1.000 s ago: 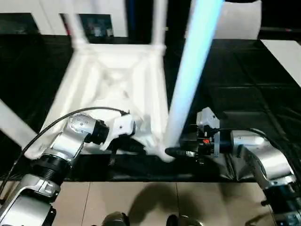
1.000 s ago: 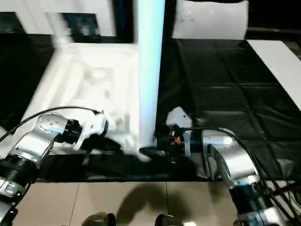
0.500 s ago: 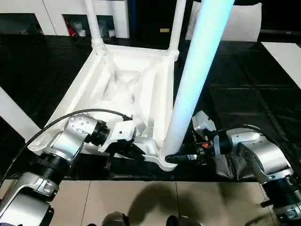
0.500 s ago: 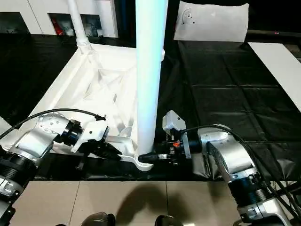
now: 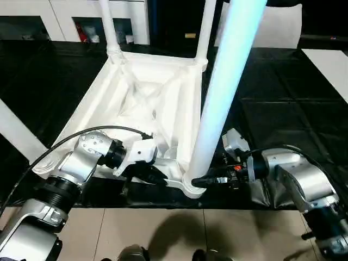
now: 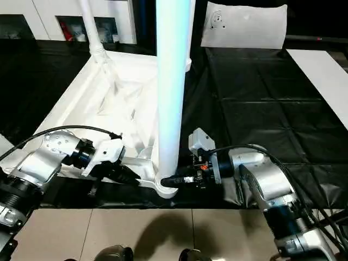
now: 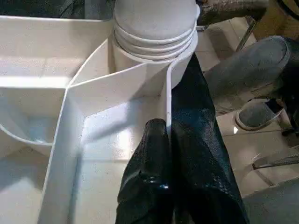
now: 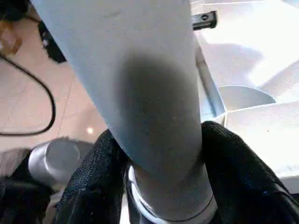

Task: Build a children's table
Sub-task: Rotate leg to tighten

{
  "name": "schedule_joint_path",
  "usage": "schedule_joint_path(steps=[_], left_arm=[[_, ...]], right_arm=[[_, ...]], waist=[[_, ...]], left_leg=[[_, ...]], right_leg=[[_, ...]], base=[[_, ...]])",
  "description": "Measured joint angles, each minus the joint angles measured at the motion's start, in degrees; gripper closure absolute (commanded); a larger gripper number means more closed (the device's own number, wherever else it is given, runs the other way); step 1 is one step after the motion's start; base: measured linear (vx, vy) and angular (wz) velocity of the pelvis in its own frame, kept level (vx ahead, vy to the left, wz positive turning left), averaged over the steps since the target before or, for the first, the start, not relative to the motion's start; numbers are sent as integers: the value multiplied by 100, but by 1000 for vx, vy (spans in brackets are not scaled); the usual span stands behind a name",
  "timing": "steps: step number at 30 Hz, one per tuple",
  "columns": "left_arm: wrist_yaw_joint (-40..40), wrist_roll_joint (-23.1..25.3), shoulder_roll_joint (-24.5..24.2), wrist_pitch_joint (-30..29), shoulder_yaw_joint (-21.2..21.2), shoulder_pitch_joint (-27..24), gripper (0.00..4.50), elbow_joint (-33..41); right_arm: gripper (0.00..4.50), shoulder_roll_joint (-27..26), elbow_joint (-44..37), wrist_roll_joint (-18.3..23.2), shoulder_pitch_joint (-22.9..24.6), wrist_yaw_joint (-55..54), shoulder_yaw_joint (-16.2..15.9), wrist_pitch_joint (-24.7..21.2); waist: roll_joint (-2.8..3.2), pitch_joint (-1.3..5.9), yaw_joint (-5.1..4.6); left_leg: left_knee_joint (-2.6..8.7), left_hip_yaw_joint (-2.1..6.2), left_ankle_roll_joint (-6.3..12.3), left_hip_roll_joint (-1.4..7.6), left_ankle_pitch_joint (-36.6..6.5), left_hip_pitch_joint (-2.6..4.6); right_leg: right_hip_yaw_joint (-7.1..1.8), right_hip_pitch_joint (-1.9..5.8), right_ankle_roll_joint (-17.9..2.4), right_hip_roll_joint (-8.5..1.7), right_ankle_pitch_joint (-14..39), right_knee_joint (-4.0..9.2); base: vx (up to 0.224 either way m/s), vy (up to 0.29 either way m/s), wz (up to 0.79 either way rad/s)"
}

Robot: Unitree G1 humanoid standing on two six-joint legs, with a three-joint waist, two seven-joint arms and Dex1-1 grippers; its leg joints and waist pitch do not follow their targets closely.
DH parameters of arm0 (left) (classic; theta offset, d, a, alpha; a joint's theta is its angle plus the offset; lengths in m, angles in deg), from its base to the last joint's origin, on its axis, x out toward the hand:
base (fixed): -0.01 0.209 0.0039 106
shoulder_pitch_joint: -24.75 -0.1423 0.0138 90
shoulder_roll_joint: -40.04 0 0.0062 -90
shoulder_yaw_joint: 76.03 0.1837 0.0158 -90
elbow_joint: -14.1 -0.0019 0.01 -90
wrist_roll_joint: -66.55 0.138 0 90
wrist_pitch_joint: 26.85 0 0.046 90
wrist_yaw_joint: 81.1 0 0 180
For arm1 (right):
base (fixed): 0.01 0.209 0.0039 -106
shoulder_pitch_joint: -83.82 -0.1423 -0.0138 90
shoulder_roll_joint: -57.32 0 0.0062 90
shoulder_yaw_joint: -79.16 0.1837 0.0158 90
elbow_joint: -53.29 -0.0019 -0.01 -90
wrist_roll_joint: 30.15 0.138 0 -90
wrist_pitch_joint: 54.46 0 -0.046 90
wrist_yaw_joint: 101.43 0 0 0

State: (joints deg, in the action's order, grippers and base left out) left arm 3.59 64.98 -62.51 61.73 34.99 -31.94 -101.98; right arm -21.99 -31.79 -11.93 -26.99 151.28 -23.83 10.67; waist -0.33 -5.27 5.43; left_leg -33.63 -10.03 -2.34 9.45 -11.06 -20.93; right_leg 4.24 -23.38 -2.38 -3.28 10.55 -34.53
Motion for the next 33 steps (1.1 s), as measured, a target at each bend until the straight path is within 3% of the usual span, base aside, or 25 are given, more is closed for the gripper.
schedule_joint_path(steps=[6,13,19,24,25,33], left_arm=[[-802,153,335,-880,-218,38,450,5],[-2421,380,1180,-1705,-559,169,450,-170],[-3895,586,2038,-2195,-868,315,450,-314],[-4416,635,2346,-2240,-879,432,450,-420],[-4439,635,2364,-2238,-879,448,450,-420],[-4242,627,2217,-2084,-824,469,450,-334]], right_arm=[[243,-425,-276,-272,249,-1290,304,-323],[248,-1682,-138,-779,103,-3718,1012,-836],[249,-2541,398,-1296,-350,-5481,1389,-703],[249,-2874,674,-1566,-579,-6318,1508,-490],[196,-2910,693,-1567,-579,-6409,1519,-405],[132,-3031,526,-1383,-310,-6176,1633,96]], waist=[[2,-7,-74],[9,-7,-385],[16,-7,-435],[15,-6,-431],[13,-6,-420],[20,-8,-369]], left_leg=[[3,-2,-50,0,-6,91],[7,-1,-53,-7,-3,90],[32,-3,-43,-28,2,78],[54,-6,-30,-43,3,73],[64,-7,-22,-50,-3,72],[145,-9,10,-35,15,64]], right_leg=[[-4,73,37,-1,21,8],[-2,75,47,-2,26,90],[-15,69,46,-8,26,153],[-32,60,34,-10,9,150],[-38,54,33,-11,-27,151],[-24,14,41,4,-77,147]], base=[[0,0,0],[0,0,0],[0,0,0],[0,0,0],[52,-15,4],[6,-2,0]])
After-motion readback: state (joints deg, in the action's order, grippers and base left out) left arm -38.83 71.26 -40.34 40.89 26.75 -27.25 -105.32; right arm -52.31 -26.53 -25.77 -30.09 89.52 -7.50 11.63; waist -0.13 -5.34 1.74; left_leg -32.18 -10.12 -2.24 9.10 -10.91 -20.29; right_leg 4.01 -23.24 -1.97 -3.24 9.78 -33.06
